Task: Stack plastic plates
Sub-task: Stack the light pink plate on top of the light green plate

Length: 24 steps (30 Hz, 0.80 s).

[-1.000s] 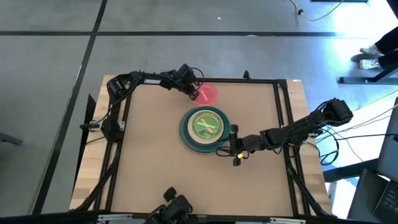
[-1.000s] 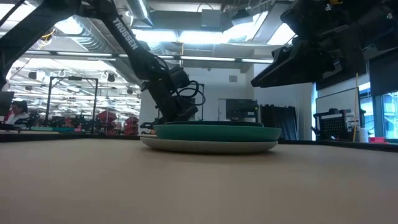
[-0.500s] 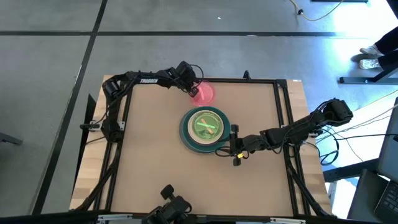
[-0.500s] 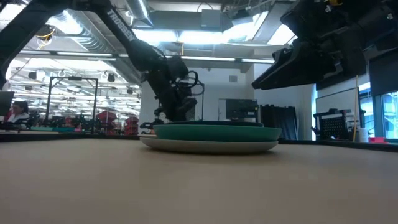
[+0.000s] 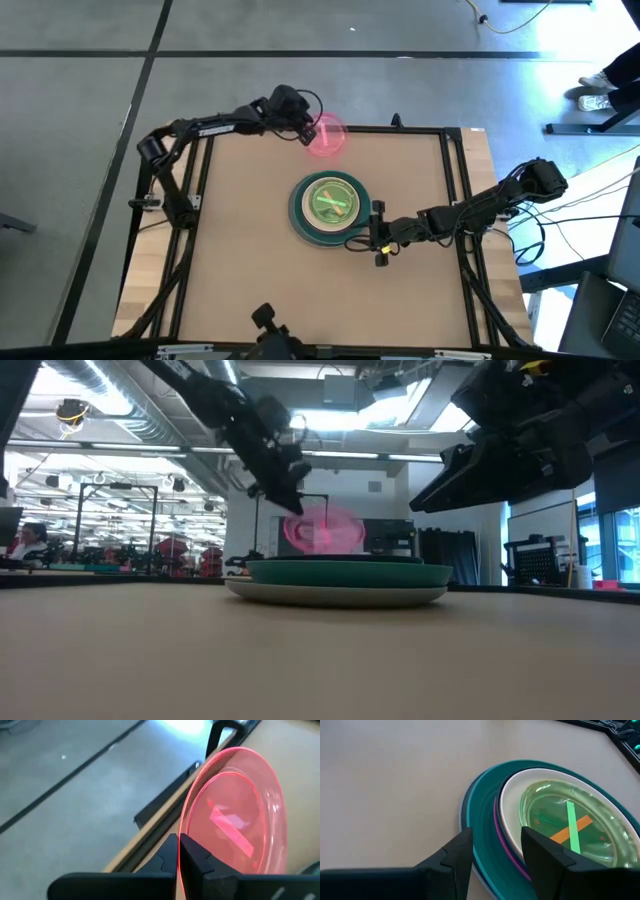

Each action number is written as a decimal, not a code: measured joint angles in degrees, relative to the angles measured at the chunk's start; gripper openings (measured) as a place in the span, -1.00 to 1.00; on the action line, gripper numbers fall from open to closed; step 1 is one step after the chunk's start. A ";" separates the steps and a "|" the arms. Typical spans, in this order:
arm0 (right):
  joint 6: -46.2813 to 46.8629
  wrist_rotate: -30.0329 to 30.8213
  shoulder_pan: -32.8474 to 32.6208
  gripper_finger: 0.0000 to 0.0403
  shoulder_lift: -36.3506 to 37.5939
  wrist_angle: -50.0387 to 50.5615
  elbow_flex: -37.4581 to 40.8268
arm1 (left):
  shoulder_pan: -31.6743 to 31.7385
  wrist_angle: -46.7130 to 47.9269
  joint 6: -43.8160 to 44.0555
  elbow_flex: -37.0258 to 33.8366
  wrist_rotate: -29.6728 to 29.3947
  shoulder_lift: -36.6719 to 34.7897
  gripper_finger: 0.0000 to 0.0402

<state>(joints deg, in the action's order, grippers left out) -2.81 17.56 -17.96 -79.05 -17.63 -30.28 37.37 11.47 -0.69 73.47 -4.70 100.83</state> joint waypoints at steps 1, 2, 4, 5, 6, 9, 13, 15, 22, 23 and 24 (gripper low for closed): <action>0.00 0.01 0.00 -0.21 0.00 -0.06 0.00 | -0.23 0.39 0.01 0.00 0.32 -1.02 -1.00; 0.00 0.00 0.00 -0.21 0.00 -0.04 0.00 | -0.59 0.84 0.02 0.00 1.01 -2.02 -1.00; -0.10 -0.02 0.00 -0.21 0.00 -0.08 0.00 | -1.41 2.63 0.11 0.00 4.47 -3.83 -1.00; -0.37 0.00 0.00 -0.21 0.00 -0.10 0.00 | -1.89 3.77 0.12 0.00 6.55 -4.57 -1.00; -0.47 -0.02 0.00 -0.21 0.00 -0.12 0.00 | -2.55 4.59 0.12 0.00 8.56 -5.03 -1.00; -0.63 -0.05 -0.02 -0.21 0.15 -0.10 0.00 | -5.16 7.64 0.15 0.00 13.75 -5.46 -1.00; -1.29 -0.17 -0.02 -0.21 0.17 -0.23 0.00 | -10.29 9.30 -0.39 0.03 15.28 -4.39 -1.00; -1.45 -0.17 -0.04 -0.21 0.17 -0.28 0.00 | -12.79 10.68 -1.45 -0.02 13.29 -3.37 -1.00; -1.42 -0.21 -0.02 -0.21 0.20 -0.76 0.00 | -18.44 10.63 -2.97 -0.01 2.48 -0.76 -1.00; -1.42 -0.19 -0.02 -0.21 0.20 -0.90 0.00 | -18.79 10.76 -2.97 -0.02 2.28 -0.31 -0.99; -1.42 -0.19 -0.02 -0.21 0.20 -0.92 0.00 | -19.10 10.62 -2.99 -0.02 2.24 0.16 -0.97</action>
<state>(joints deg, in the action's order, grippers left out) -4.23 17.37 -17.98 -78.85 -18.56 -30.28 18.27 22.09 -3.68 73.45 -2.46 100.99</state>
